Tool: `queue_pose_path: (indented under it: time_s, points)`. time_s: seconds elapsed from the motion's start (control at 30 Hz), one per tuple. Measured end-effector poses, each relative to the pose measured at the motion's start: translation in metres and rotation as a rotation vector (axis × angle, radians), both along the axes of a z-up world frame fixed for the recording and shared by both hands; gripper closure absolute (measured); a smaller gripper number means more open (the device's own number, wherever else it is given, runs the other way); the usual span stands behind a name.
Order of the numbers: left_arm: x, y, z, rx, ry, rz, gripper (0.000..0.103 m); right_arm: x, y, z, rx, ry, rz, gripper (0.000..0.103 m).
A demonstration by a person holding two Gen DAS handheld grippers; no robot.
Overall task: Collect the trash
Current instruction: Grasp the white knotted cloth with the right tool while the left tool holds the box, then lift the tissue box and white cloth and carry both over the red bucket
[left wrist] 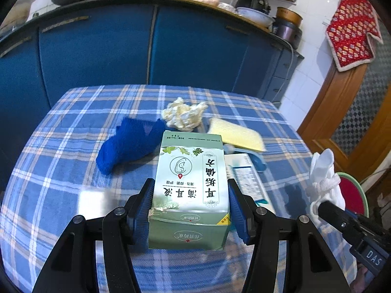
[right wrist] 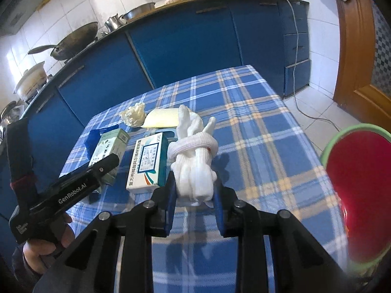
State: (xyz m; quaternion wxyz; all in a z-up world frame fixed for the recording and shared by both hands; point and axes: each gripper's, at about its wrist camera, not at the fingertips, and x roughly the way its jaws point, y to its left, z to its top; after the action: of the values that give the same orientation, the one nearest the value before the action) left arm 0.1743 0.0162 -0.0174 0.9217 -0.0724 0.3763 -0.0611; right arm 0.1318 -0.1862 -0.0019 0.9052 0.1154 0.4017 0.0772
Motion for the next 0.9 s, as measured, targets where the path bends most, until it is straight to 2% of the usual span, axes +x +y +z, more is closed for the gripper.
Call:
queue_pose_path:
  time_s: [0.63,0.9]
  points:
    - [-0.038,-0.068,0.04,-0.006,-0.053,-0.179,0.044,-0.06,-0.062,0.023,0.045,-0.062,-0.132,0.073]
    - [-0.042,-0.11,0.041,-0.026,-0.022,-0.289,0.044,-0.079,-0.093,0.029,0.05,-0.07,-0.197,0.073]
